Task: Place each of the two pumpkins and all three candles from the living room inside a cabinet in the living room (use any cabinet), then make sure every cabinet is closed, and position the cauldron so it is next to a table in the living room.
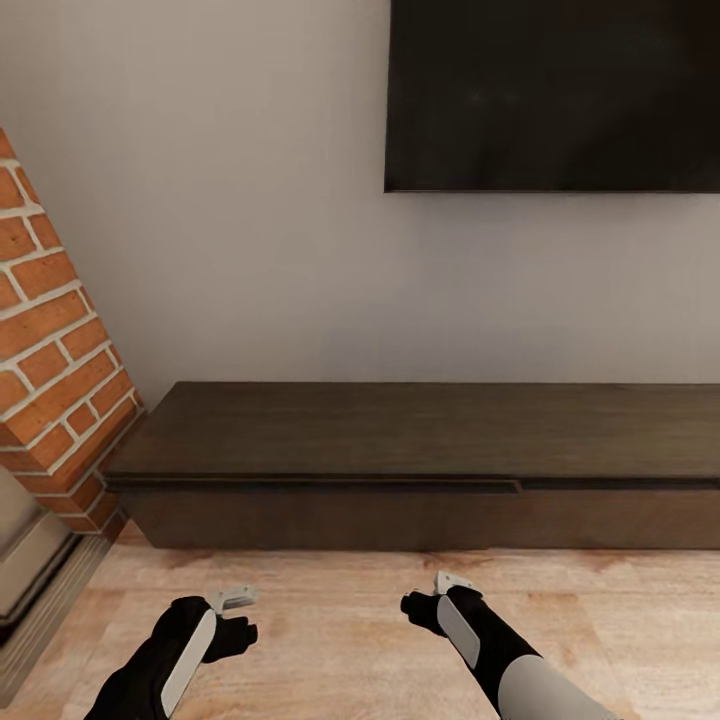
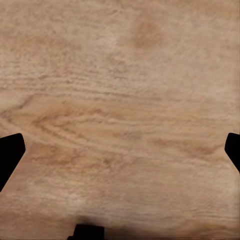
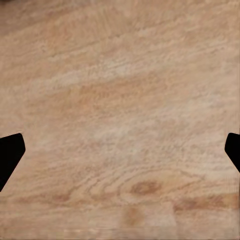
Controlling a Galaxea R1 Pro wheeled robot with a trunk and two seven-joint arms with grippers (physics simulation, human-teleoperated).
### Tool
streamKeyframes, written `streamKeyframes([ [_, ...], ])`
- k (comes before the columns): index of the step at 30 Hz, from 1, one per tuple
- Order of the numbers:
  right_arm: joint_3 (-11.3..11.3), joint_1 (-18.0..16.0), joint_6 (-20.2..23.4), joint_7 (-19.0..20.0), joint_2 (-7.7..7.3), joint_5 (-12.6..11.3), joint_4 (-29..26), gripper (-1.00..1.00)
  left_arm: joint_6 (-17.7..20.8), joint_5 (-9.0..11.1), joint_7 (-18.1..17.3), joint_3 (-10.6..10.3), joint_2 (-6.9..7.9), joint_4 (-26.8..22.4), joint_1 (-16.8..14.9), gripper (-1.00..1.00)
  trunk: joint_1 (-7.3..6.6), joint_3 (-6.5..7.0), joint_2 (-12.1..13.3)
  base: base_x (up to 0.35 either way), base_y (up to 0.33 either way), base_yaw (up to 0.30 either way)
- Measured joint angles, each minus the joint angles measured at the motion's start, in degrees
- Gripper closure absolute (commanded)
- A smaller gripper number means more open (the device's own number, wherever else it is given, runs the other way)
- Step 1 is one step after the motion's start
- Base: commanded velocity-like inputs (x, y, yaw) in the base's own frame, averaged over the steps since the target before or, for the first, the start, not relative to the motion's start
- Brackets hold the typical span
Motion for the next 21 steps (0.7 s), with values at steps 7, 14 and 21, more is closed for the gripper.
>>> streamKeyframes([
  [7,0.0,0.0,1.9,-0.1,0.10,0.0,0.1,-1.00,0.0,0.0,0.1,0.0,0.00,1.3,0.0,-1.00,-1.54,1.26,2.8,0.000,0.000,0.000],
  [14,-0.4,0.8,1.1,0.1,-0.74,-0.2,0.5,-1.00,-0.3,-0.1,0.5,-0.1,-0.22,3.4,0.0,-1.00,-3.07,2.51,5.6,0.000,0.000,0.000],
  [21,-0.9,4.5,-0.4,0.1,-0.93,-0.2,0.5,-1.00,-1.0,-0.3,0.5,-0.4,-0.21,5.4,0.0,-1.00,-4.61,3.72,8.4,0.000,0.000,0.000],
])
